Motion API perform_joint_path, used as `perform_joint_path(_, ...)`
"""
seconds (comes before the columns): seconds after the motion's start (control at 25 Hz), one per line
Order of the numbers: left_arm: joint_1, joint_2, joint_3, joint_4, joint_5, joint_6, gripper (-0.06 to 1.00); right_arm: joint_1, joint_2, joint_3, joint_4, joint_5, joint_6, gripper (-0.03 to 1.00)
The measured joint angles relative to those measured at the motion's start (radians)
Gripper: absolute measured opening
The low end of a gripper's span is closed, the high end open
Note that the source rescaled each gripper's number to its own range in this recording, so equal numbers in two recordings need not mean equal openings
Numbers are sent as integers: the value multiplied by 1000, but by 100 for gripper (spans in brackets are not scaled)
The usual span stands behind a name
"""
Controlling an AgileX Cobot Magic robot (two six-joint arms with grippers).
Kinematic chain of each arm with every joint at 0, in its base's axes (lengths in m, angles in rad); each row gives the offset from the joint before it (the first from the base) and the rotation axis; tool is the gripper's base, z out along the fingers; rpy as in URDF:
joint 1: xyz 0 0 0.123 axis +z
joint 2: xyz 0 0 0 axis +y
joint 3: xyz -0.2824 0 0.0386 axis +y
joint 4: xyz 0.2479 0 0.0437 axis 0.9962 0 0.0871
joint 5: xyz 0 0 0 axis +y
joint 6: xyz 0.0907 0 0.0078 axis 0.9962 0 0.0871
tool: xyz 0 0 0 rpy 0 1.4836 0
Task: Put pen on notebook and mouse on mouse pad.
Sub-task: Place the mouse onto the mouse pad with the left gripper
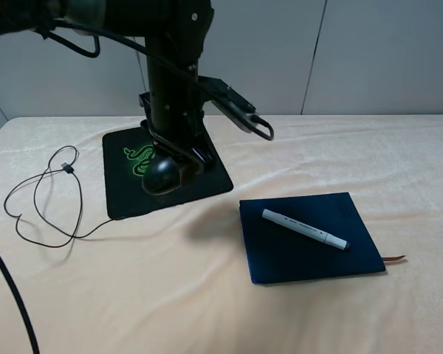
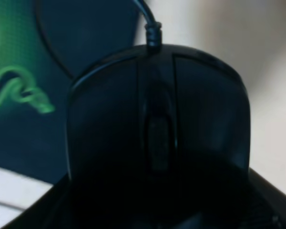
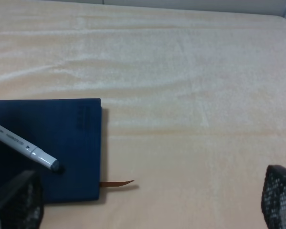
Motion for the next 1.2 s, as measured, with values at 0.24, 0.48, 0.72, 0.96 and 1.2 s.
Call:
perform_joint_path(0.24, 136, 0, -11, -1, -50, -2, 0, 0, 0, 0, 0, 0, 0, 100)
perform_joint_path(0.48, 268, 0, -11, -37, -148, -2, 0, 0, 0, 0, 0, 0, 0, 100)
perform_joint_path(0.72, 384, 1, -11, -108, -250, -3, 0, 0, 0, 0, 0, 0, 0, 100)
perform_joint_path(0.96, 416, 30, -11, -154, -306, -3, 0, 0, 0, 0, 0, 0, 0, 100)
perform_joint_path(1.2, 416, 135, -11, -205, -306, -2, 0, 0, 0, 0, 0, 0, 0, 100)
